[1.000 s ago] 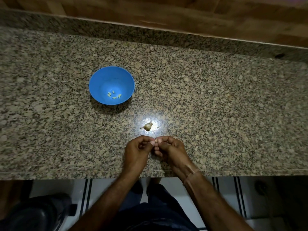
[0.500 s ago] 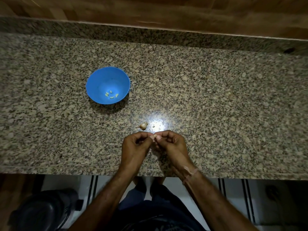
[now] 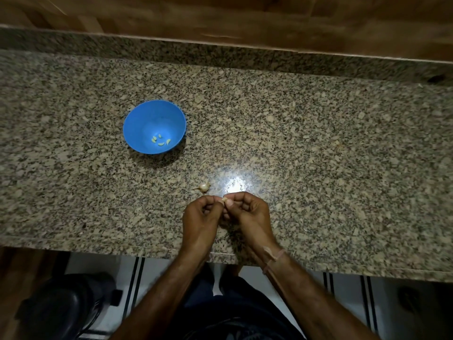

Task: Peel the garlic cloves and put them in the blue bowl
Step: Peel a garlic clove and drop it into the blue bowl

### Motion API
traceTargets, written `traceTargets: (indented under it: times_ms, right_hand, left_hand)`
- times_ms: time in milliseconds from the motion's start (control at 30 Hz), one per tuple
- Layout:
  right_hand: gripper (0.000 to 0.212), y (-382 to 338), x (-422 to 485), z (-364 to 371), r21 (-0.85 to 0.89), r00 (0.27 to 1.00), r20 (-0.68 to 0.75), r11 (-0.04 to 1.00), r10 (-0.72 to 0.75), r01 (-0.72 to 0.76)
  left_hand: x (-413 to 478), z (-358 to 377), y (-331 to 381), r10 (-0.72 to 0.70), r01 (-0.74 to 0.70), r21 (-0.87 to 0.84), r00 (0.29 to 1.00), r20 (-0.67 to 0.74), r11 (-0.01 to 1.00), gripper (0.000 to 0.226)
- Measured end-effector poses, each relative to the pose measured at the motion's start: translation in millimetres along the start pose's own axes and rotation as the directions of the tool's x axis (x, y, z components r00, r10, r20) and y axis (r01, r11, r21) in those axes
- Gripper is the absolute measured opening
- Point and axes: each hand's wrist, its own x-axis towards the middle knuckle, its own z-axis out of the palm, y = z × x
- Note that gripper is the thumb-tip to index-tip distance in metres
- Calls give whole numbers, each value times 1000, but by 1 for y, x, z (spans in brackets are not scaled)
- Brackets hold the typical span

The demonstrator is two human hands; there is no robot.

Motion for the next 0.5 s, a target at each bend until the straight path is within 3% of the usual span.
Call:
traceTargets:
  times_ms: [200,367,500]
  right_hand:
    - [7,-4,0,-5,51,999,35,998,24,-26]
    - [6,-5,0,-6,92,995,70,992,74,-81]
    - [7,0,2,-9,85,994,95,994,61,-69]
  left_hand:
    - [-7,0,1,35,-34,-47,999,9,998,8]
    - [-6,-7,4,-67,83,-205,994,81,975,14]
    - [-7,-8,4,-79,97,-197,992,100,976,11]
